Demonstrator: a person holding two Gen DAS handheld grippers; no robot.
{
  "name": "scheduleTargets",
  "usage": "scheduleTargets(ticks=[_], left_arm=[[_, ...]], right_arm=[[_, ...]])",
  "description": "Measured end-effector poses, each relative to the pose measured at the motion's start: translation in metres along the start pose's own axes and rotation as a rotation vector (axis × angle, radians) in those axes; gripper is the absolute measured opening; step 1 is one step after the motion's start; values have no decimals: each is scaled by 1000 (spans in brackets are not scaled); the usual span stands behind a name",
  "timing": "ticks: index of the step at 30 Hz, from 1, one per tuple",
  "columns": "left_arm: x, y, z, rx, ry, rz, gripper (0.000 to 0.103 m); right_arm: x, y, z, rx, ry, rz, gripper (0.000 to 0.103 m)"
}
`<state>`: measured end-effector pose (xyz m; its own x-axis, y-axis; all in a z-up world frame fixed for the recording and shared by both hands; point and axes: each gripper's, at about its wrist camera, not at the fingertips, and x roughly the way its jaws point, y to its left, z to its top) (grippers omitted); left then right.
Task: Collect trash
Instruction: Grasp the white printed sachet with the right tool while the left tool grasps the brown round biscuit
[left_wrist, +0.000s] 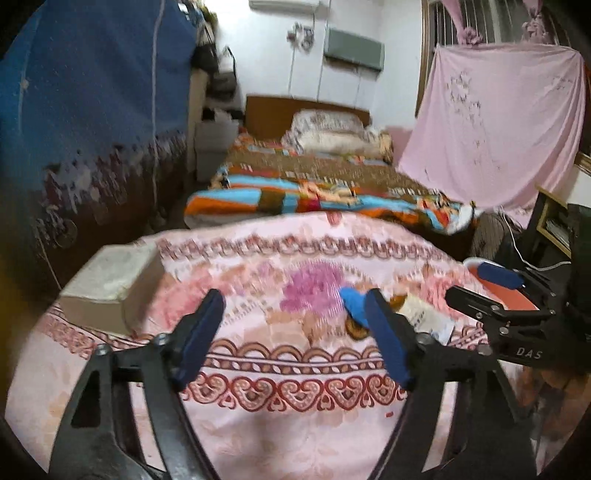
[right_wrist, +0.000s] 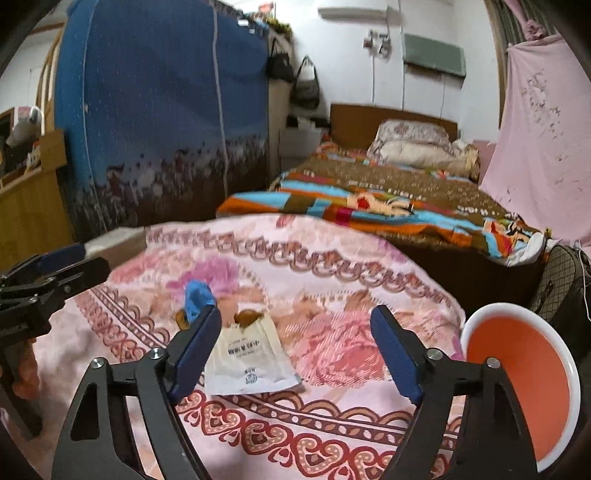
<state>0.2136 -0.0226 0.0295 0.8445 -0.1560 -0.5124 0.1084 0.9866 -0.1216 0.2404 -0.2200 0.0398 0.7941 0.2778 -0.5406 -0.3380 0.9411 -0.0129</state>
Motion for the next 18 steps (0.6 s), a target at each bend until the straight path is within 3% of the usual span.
scheduleTargets(ticks=[8,14,18], left_arm=[[25,-4,-5,16,143,-74,26],[38,-5,-6,19,218,-136,21],[45,-12,-8,49,260,-159,19]], right_arm=[[23,16,-2,-71,127,83,68],[39,29,-8,-129,219,103,67],[45,30,-11,-140,259,116,61]])
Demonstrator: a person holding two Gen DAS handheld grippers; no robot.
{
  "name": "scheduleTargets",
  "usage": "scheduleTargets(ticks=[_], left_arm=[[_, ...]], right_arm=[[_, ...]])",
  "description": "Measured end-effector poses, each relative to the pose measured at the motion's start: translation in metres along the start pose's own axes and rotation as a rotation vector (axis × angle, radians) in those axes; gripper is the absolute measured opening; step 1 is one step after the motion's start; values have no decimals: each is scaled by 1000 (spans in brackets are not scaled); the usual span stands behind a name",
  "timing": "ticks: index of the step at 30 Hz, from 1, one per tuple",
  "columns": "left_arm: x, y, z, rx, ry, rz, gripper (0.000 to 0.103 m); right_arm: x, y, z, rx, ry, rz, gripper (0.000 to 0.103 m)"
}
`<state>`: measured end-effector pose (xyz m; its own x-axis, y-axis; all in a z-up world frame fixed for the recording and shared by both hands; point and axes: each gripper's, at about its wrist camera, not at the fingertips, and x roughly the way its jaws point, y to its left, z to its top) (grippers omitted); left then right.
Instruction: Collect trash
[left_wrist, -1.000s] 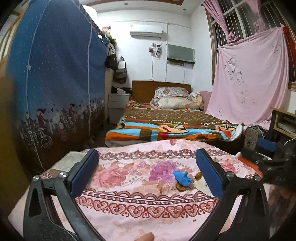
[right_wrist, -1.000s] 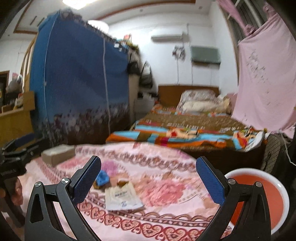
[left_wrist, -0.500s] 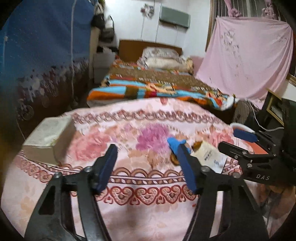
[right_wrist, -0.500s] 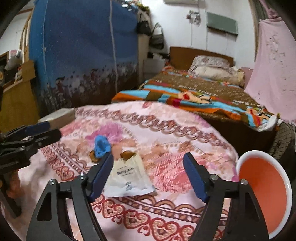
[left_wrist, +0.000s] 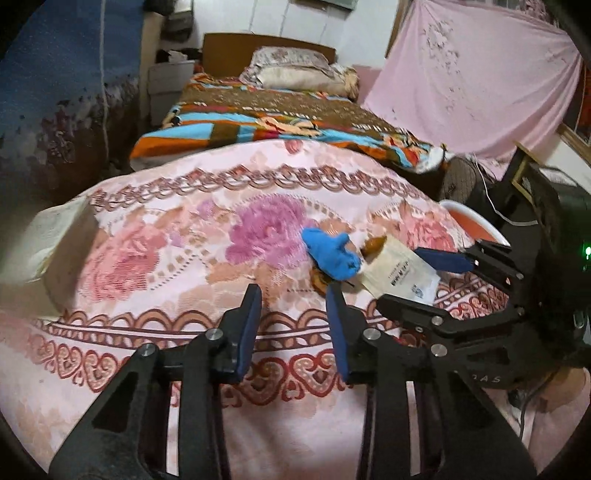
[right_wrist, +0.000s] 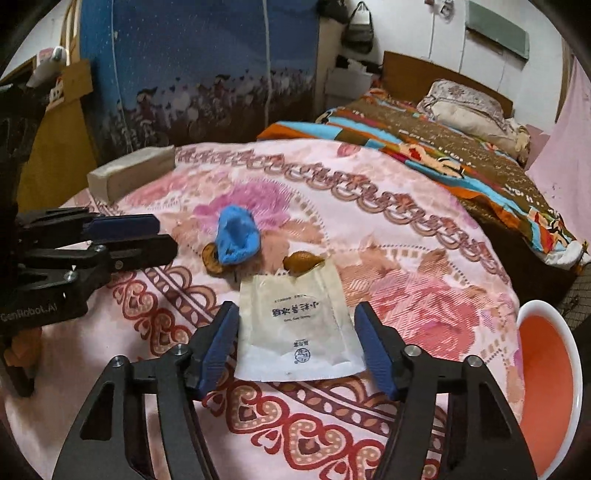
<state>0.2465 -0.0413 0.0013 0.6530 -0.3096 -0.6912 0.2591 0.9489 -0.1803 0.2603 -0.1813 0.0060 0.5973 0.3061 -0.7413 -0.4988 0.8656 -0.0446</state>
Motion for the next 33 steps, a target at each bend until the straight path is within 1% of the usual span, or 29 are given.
scheduleTargets(ticks=[2,3,5,6,7,8,13,17,21,24,25,27,30,33], left_arm=[[4,-4,1,20,22,-8,18],[6,-5,1,29,33,-11,17],[10,-6,1,38,54,-12,16],[11,-7,1,40,61,-13,15],[11,-7,1,41,65,-13,15],[11,-7,2,43,65,-14,15],[15,-15,5,83,75,4,15],[21,-27,9,145,86,44,15],[28,-36,12,205,89,67,14],[32,-42,13,255,89,94,12],[32,-44,12,270,87,101,8],[32,-46,11,286,83,112,7],[28,-47,10,287,79,103,7],[19,-44,8,252,78,54,7]], right_arm=[[2,-1,0,5,7,17,57],[2,-2,0,8,9,27,52],[1,-1,0,10,11,28,51],[1,0,0,9,11,26,48],[1,0,0,8,12,20,40],[0,-1,0,13,10,12,39],[-2,-8,0,46,-2,34,36],[-4,-11,0,62,-11,28,34],[-11,-27,-2,134,-45,34,32],[-14,-36,-5,178,-60,53,32],[-15,-37,-5,184,-65,56,32],[-17,-40,-5,200,-76,64,32],[-20,-43,-6,220,-89,75,32],[-24,-49,-8,247,-112,86,32]])
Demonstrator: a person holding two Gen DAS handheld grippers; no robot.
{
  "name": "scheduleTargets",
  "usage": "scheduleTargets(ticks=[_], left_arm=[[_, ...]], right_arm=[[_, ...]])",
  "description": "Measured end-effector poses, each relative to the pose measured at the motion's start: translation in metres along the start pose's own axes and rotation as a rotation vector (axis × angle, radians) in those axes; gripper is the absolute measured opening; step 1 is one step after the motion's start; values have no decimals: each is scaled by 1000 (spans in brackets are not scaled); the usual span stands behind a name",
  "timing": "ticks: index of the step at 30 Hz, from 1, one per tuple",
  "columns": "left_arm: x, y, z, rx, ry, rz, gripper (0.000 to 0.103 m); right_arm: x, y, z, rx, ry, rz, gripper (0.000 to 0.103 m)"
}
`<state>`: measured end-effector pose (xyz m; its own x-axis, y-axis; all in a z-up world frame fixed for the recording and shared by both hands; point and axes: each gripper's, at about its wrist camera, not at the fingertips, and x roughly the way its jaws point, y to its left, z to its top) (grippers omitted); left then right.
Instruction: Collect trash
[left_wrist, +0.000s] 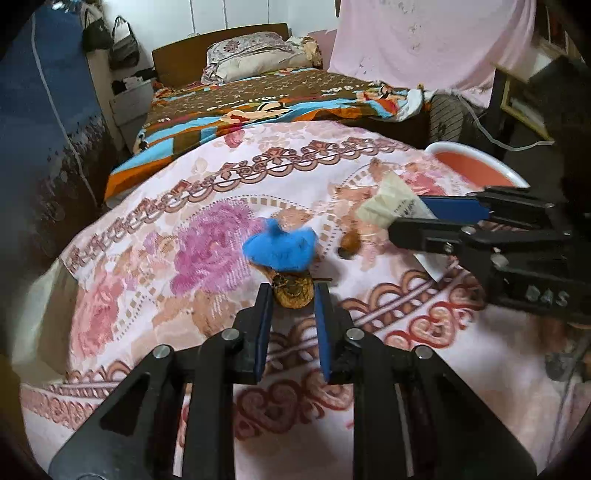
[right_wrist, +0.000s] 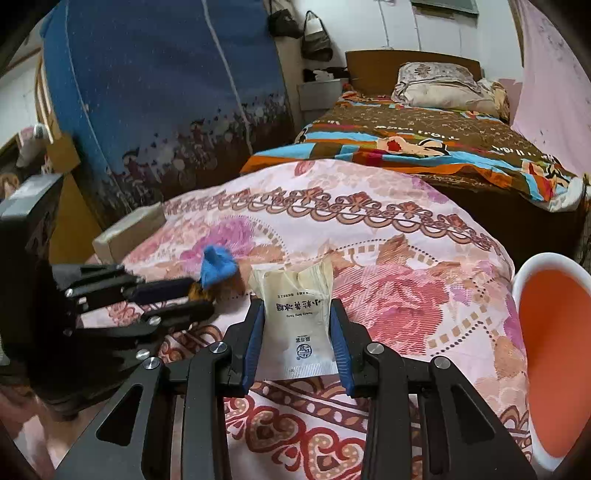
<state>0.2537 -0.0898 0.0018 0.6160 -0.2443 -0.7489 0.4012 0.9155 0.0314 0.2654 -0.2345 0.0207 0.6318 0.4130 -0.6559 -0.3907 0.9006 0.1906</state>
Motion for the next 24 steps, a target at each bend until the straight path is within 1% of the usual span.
scheduleTargets(ticks=[3,5,7,12,13,19,24], left_arm=[[-10,2,-5,-36,-8,-40,7],[-18,2,-7,-58,-32,-63,7],[-28,2,-10,-81,-75,-84,7],[-50,-4,-11,-101,-203,-58,7],[-55,-5,-11,-111,-229,-59,7],[-78,-10,-1,-143,-373,-42,7],[-92,-22,8,-149,-471,-36,7]], right_arm=[[-5,-4,0,19,-21,10,32],[-10,-5,0,26,-46,14,32],[-15,-5,0,26,-78,16,32],[-39,-1,-4,11,-198,2,32],[-46,0,-6,6,-234,-2,32],[-76,-1,-13,10,-396,-20,32],[-101,-4,-18,16,-533,-62,32]])
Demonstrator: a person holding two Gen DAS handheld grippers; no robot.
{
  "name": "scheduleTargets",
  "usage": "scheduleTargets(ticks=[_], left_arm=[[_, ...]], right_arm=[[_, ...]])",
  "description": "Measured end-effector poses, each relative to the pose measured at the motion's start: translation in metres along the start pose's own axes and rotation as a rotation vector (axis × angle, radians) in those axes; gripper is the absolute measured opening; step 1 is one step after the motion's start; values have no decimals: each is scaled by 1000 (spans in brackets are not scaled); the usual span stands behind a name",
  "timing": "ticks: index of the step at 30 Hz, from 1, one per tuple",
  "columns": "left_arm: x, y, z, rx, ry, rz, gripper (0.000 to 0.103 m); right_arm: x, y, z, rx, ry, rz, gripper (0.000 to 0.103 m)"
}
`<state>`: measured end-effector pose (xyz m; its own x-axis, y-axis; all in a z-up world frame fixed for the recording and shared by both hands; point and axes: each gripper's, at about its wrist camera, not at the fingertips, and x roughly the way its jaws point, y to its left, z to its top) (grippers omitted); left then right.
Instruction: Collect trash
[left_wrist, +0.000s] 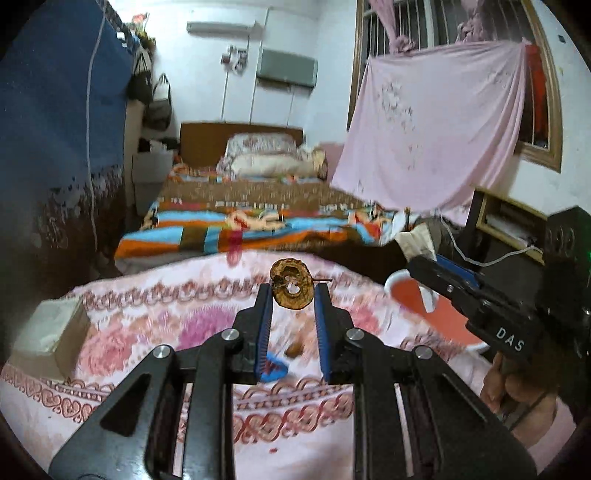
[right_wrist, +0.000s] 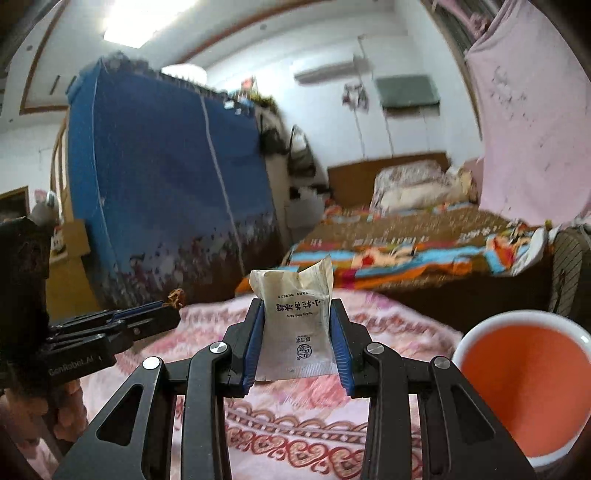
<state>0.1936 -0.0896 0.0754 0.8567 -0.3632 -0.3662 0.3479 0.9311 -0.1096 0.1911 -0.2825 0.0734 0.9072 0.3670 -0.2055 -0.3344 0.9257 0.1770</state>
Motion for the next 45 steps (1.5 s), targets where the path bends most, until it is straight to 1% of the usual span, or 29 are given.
scheduleTargets(ticks=[6,9,14,20,26,29,34,40,45], left_arm=[[-5,-26,12,51,-93,-14,7],[-7,-40,17,87,-135,-27,7],[-5,-63,27,132,-178,-72,7],[3,-89,34,176,-184,-133,7],[14,-114,38,208,-176,-192,7],[23,-123,38,214,-154,-222,7],[41,-140,39,228,-96,-273,7],[56,-160,35,233,-44,-302,7],[67,-168,32,234,0,-312,7]], right_arm=[[-28,-8,11,-24,-160,-87,32],[-42,-18,15,-13,-214,-120,32],[-55,-36,19,27,-267,-172,33],[-71,-60,23,80,-315,-239,33],[-82,-81,21,136,-321,-320,33],[-88,-91,20,165,-318,-346,33],[-95,-106,17,198,-314,-393,33],[-95,-116,15,233,-285,-435,34],[-93,-125,13,268,-257,-459,34]])
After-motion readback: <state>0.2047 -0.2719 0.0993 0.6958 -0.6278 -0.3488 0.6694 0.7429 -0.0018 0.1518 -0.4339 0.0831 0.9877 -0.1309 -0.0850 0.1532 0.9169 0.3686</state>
